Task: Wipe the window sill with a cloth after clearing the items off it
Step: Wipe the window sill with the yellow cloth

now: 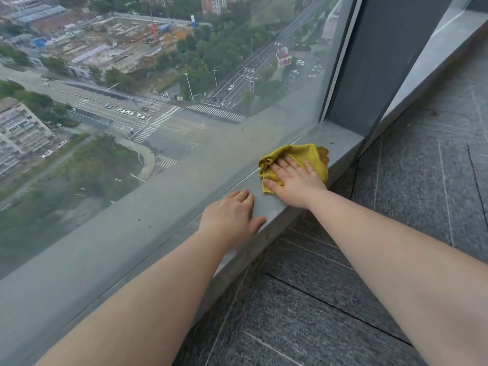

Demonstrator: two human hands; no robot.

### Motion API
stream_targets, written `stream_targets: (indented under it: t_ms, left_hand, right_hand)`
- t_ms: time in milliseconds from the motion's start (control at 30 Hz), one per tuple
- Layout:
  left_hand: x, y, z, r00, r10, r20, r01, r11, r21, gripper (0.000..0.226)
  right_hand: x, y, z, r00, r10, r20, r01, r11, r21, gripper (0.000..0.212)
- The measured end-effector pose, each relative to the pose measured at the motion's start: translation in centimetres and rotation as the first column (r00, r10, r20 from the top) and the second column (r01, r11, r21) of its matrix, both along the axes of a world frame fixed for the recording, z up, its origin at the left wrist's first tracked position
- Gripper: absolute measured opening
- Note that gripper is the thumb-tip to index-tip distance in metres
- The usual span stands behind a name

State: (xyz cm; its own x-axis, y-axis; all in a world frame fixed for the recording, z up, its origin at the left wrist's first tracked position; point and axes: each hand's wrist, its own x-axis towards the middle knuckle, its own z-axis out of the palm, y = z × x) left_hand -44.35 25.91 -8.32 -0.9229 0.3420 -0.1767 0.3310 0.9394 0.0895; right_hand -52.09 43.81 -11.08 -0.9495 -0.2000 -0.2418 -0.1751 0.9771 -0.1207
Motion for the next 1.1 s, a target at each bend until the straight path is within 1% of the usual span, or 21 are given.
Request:
stream_targets:
  t_ms: [167,333,400,467,567,633,733,867,933,1033,1100]
  left_hand:
    - [-0.4,-0.2,-0.1,0.999,-0.033,-0.034,0.032,0.999,-0.022,0.073]
    - [-0.6,-0.3,0.3,0.996,-0.076,-0.05,0.073,0.995,-0.068,0.074]
    - [-0.7,-0.3,0.3,0.995,-0.086,-0.048,0.081,0.993,-0.091,0.073]
    - [-0.7,-0.2,0.1,0.994,-0.09,-0.054,0.085,0.992,-0.092,0.07]
    - [-0.7,-0.4,-0.3,0.995,-0.076,-0.062,0.072,0.995,-0.068,0.07]
    - [-0.6,-0.4,-0.4,0.996,-0.074,-0.052,0.071,0.996,-0.062,0.073]
    - [-0.5,-0.4,-0.2,0.992,-0.101,-0.079,0.096,0.994,-0.058,0.074]
    - [-0.5,-0.5,-0.1,0.992,-0.104,-0.077,0.098,0.992,-0.076,0.074]
    - [-0.7,-0.1,0.3,0.992,-0.11,-0.058,0.101,0.985,-0.139,0.072]
    - [-1.6,0.9,1.3,0.994,-0.108,-0.011,0.103,0.966,-0.236,0.066]
    - [-2.5,1.7,1.9,0.994,-0.102,-0.043,0.091,0.972,-0.215,0.064]
  right_hand:
    - [0.3,-0.4,-0.1,1.0,0.02,-0.011,-0.021,1.0,-0.022,0.062]
    - [1.6,0.1,-0.1,0.99,0.141,-0.019,-0.142,0.987,-0.076,0.055]
    - [1.2,1.4,-0.2,0.993,0.111,-0.034,-0.113,0.991,-0.071,0.057]
    - [0.5,2.6,0.0,0.999,0.023,-0.029,-0.024,0.999,-0.041,0.059]
    - [0.4,1.9,0.2,0.999,-0.052,-0.015,0.052,0.999,0.002,0.059]
    - [1.3,0.4,0.3,0.999,-0.04,-0.007,0.04,0.999,0.001,0.058]
    - [2.5,-0.9,0.0,0.999,0.034,-0.031,-0.035,0.999,-0.032,0.056]
    - [2.3,0.4,-0.4,0.995,0.09,-0.047,-0.093,0.993,-0.074,0.056]
    - [1.5,1.5,-0.6,0.996,0.055,-0.064,-0.059,0.996,-0.069,0.057]
    - [0.5,2.5,-0.7,0.996,-0.039,-0.076,0.036,0.998,-0.048,0.058]
    - [0.5,2.6,-0.9,0.997,-0.024,-0.078,0.021,0.999,-0.037,0.059]
